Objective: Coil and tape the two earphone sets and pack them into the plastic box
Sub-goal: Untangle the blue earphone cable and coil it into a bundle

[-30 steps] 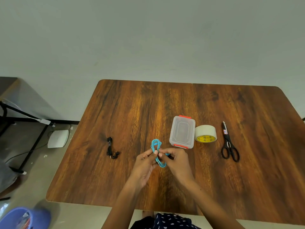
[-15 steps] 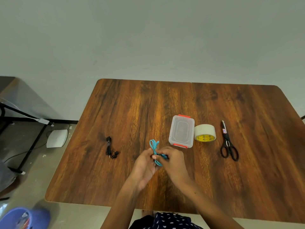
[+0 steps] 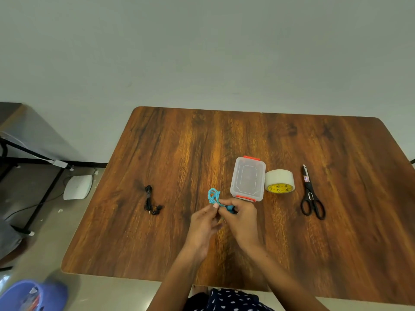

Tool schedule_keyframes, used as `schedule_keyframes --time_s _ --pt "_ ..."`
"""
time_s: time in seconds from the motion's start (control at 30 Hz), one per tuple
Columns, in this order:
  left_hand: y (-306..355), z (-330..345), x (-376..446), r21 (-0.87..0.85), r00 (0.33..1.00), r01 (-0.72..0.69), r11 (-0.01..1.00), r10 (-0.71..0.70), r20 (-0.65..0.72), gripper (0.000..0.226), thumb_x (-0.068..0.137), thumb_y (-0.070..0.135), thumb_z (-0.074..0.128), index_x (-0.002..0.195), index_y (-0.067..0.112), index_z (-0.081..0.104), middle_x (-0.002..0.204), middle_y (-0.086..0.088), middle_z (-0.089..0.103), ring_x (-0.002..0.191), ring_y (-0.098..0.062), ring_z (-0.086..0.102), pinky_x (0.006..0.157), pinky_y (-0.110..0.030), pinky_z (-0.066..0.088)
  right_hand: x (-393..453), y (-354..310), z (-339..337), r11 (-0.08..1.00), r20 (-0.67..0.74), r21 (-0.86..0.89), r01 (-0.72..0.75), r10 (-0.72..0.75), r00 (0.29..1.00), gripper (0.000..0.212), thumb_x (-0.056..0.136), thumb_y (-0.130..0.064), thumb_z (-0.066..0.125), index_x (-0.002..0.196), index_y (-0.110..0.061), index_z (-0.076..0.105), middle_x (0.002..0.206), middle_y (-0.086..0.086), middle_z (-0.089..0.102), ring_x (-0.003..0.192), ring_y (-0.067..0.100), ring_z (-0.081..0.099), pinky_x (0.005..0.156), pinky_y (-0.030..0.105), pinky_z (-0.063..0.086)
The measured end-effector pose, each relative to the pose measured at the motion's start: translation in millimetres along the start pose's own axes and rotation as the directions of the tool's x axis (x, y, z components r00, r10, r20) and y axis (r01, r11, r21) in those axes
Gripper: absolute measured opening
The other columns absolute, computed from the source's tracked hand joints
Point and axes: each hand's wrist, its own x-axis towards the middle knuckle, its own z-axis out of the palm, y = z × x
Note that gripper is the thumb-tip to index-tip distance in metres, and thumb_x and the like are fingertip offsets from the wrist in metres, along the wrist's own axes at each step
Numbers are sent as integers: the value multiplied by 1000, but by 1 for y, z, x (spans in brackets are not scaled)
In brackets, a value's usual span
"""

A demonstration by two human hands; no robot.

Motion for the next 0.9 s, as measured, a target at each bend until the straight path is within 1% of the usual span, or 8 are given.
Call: schedule_keyframes --time_s 0.07,0.13,0.2,0.3,0.43,0.57,0.7,0.9 --pt "0 -1 1 -10 998 -36 999 36 -52 19 94 15 56 106 10 70 100 -10 74 93 -19 71 79 -33 57 1 2 0 993 42 105 -61 57 997 18 80 -5 71 93 -17 74 89 -7 73 87 7 69 75 23 56" --pt "1 -4 4 -38 995 -45 998 42 -87 18 90 13 61 103 6 71 93 -11 75 83 -18 73 66 -27 57 1 3 -1 983 93 158 -89 75 993 18 83 -5 69 98 -14 75 93 -4 74 89 9 69 76 25 57" --pt "3 -4 6 -51 993 -47 998 42 -108 18 88 11 63 101 4 71 90 -12 75 80 -17 73 61 -23 55 2 3 -2 978 122 186 -97 75 990 19 84 -6 68 100 -14 74 95 -4 74 92 9 69 79 26 57" --pt "2 -3 9 -81 988 -59 995 47 -144 17 88 9 62 101 2 71 91 -12 75 82 -17 73 62 -20 55 2 1 -3 974 153 205 -90 59 986 20 85 -6 66 97 -20 74 94 -6 74 92 8 68 79 24 56" --pt "-1 -2 8 -142 986 -91 986 69 -155 15 89 10 61 98 6 73 95 -12 75 89 -19 72 68 -21 56 4 -2 -1 972 184 216 -96 56 981 24 86 -7 66 94 -29 72 96 -11 73 96 4 67 79 20 55" --pt "-2 3 6 -190 977 -141 972 105 -187 14 90 9 60 94 8 73 96 -12 75 91 -20 71 74 -24 58 4 -4 2 969 166 230 -95 57 984 22 86 -8 66 99 -25 72 101 -9 72 98 4 67 82 22 55" --pt "-1 5 5 -198 968 -177 964 134 -214 20 90 10 60 106 2 70 100 -12 74 97 -21 70 82 -28 56 3 -5 4 961 131 265 -73 40 991 20 84 -5 68 95 -21 73 101 -7 72 99 5 67 81 23 56" --pt "-1 2 6 -203 968 -176 963 132 -213 24 90 10 60 110 0 68 104 -14 73 101 -24 69 83 -29 57 5 -3 4 970 118 227 -85 60 991 13 83 -9 71 94 -15 72 97 -3 73 94 6 69 78 24 57"
